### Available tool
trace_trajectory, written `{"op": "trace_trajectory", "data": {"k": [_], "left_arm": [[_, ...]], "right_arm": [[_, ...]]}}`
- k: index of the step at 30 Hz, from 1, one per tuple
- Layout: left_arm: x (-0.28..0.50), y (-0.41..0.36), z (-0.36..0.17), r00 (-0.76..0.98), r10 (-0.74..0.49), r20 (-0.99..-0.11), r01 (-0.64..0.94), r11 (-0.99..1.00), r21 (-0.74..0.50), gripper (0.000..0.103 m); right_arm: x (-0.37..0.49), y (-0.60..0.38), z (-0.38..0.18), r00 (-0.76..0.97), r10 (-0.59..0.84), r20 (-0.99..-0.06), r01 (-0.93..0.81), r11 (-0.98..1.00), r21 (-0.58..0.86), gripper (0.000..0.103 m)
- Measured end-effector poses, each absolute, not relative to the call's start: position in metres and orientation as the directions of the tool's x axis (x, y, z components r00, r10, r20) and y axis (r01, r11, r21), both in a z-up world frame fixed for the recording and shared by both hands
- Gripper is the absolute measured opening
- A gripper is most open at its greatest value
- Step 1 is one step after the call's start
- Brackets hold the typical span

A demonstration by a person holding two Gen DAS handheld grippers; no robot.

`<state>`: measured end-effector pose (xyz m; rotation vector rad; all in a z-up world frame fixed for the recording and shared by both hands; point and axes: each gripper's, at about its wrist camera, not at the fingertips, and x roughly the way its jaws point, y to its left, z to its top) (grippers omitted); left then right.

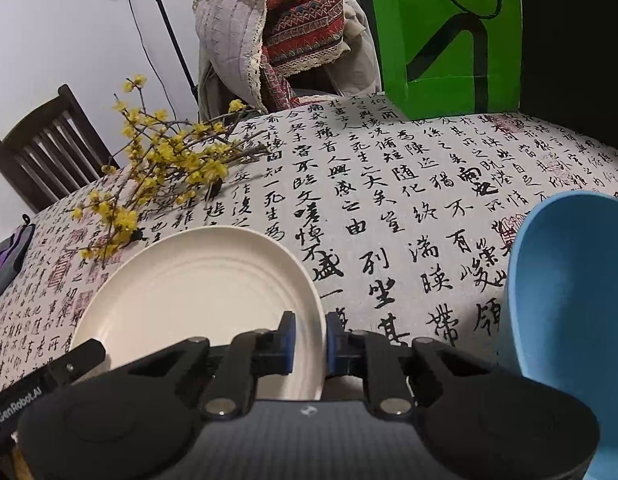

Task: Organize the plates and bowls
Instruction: 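Close both grippers on the rim of the smaller cream plate, then lift the gripped cream plate slightly with both grippers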

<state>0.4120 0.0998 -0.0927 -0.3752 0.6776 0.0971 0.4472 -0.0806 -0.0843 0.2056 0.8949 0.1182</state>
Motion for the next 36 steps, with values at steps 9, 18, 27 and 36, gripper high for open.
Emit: {"op": "trace_trajectory", "data": {"k": [9, 18, 27, 36], "left_arm": [[0.411, 0.1, -0.092, 0.777, -0.003, -0.629, -0.225, 0.932, -0.282, 0.023], [0.412, 0.098, -0.092, 0.779, 0.007, -0.627, -0.222, 0.938, -0.265, 0.023], [0.411, 0.098, -0.092, 0.779, 0.02, -0.627, -0.23, 0.939, -0.256, 0.023], [0.405, 0.094, -0.083, 0.801, 0.026, -0.598, -0.214, 0.946, -0.246, 0.023]], "right_arm": [[0.437, -0.074, -0.082, 0.608, 0.191, -0.771, -0.084, 0.981, 0.177, 0.015], [0.437, -0.076, -0.083, 0.606, 0.206, -0.769, -0.093, 0.978, 0.188, 0.017], [0.43, -0.071, -0.081, 0.623, 0.196, -0.757, -0.115, 0.98, 0.16, 0.015], [0.423, -0.073, -0.076, 0.647, 0.197, -0.737, -0.125, 0.98, 0.152, 0.015]]}}
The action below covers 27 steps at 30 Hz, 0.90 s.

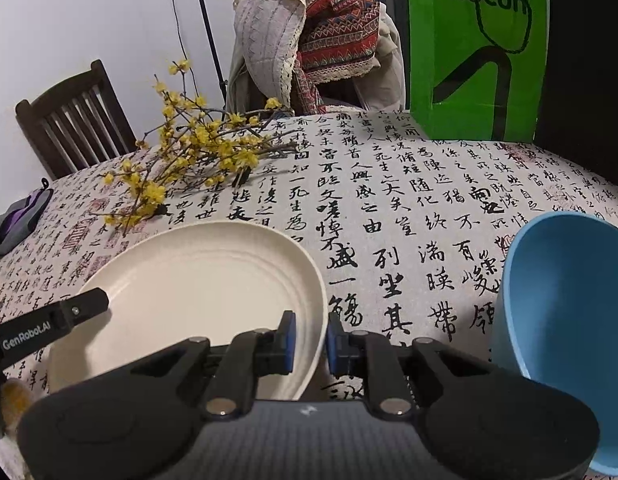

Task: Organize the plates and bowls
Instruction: 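Lift the gripped cream plate slightly with both grippers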

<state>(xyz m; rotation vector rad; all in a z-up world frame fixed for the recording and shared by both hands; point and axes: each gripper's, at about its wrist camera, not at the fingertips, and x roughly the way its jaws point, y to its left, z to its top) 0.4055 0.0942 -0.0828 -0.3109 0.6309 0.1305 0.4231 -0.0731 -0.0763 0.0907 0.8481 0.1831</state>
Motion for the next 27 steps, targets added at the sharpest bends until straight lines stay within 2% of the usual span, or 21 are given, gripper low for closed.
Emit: {"op": "trace_trajectory", "data": {"k": [27], "left_arm": [[0.392, 0.091, -0.065, 0.834, 0.019, -0.551, -0.189, 0.949, -0.254, 0.023]], "right_arm": [[0.401, -0.075, -0.057, 0.726, 0.19, -0.661, -0.151, 0.982, 0.117, 0.014]]}}
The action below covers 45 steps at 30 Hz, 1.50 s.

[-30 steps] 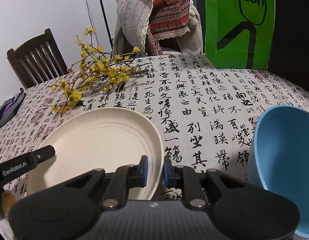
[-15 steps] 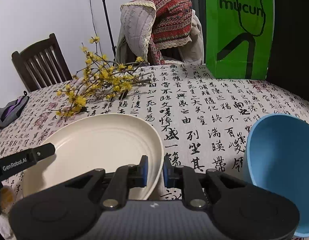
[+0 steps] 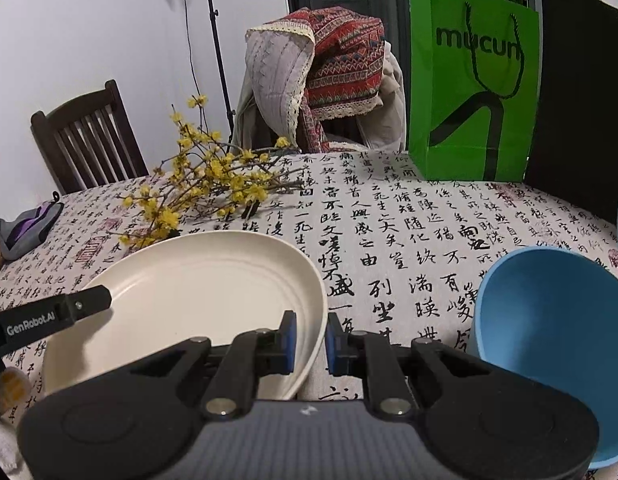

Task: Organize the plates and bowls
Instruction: 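Lift the gripped cream plate slightly with both grippers, then carry the held cream plate toward the blue bowls with both grippers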

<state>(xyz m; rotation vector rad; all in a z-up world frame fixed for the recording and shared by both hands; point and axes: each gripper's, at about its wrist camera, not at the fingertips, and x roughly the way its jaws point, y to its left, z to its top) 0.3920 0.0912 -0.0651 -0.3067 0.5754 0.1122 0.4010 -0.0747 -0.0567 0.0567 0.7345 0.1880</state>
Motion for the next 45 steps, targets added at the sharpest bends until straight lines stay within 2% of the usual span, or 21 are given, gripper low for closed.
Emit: {"op": "trace_trajectory", "data": {"k": [45], "left_arm": [[0.323, 0.071, -0.022, 0.875, 0.046, -0.482, -0.155, 0.969, -0.19, 0.023]], "right_arm": [[0.327, -0.089, -0.018, 0.804, 0.202, -0.559, -0.161, 0.979, 0.122, 0.014]]}}
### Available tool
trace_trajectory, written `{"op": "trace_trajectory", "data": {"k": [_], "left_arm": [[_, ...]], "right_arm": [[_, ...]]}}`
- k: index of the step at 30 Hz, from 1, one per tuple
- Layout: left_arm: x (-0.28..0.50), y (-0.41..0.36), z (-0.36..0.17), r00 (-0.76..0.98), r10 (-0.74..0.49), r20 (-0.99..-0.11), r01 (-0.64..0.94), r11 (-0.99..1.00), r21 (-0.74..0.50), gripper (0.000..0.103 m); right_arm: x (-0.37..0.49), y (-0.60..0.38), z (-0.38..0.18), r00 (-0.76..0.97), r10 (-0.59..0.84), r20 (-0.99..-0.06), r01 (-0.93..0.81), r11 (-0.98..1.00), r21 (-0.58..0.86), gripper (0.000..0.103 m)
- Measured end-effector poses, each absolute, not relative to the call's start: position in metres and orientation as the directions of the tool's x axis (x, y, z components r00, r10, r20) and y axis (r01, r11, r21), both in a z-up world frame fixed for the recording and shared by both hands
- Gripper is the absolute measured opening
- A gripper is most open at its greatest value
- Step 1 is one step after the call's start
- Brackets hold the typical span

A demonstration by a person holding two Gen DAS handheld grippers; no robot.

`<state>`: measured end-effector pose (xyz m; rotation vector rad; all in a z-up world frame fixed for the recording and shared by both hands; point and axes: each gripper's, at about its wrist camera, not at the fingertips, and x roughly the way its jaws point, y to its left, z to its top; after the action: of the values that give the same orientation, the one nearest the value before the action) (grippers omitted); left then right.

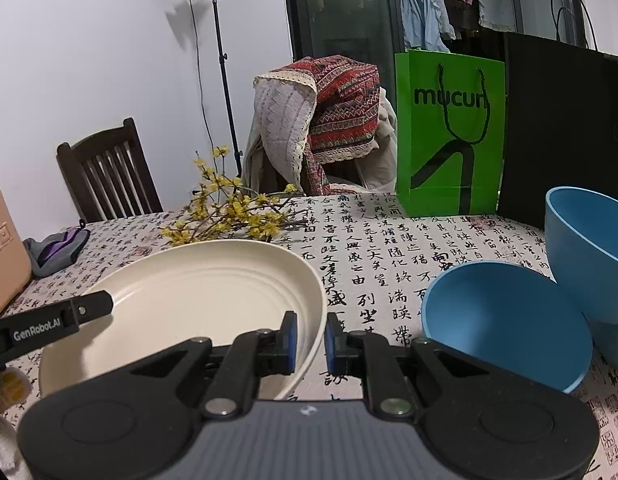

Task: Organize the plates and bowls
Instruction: 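Carry the held cream plate toward the blue bowls with both grippers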

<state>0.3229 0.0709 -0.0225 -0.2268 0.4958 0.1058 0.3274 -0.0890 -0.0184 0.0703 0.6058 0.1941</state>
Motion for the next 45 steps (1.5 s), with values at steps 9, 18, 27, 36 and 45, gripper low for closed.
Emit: {"op": "trace_trajectory", "data": {"k": [9, 18, 27, 36, 45], "left_arm": [[0.303, 0.07, -0.014, 0.88, 0.034, -0.474, -0.14, 0.972, -0.191, 0.023], [0.282, 0.067, -0.002, 0.883, 0.013, -0.469, -0.115, 0.975, -0.19, 0.023], [0.257, 0.064, 0.01, 0.893, -0.007, -0.45, -0.081, 0.981, -0.175, 0.023], [0.236, 0.054, 0.012, 0.903, -0.018, -0.429, -0.063, 0.983, -0.174, 0.023], [0.219, 0.046, 0.014, 0.907, -0.027, -0.42, -0.052, 0.983, -0.176, 0.023]], "right_arm": [[0.307, -0.09, -0.01, 0.815, 0.204, -0.542, -0.16, 0.979, 0.128, 0.014], [0.291, -0.095, -0.005, 0.818, 0.21, -0.536, -0.156, 0.977, 0.145, 0.014], [0.268, -0.103, 0.0, 0.822, 0.236, -0.518, -0.17, 0.97, 0.173, 0.014], [0.246, -0.111, 0.004, 0.836, 0.236, -0.495, -0.17, 0.97, 0.177, 0.014], [0.229, -0.12, 0.007, 0.845, 0.232, -0.482, -0.166, 0.97, 0.176, 0.014]]}}
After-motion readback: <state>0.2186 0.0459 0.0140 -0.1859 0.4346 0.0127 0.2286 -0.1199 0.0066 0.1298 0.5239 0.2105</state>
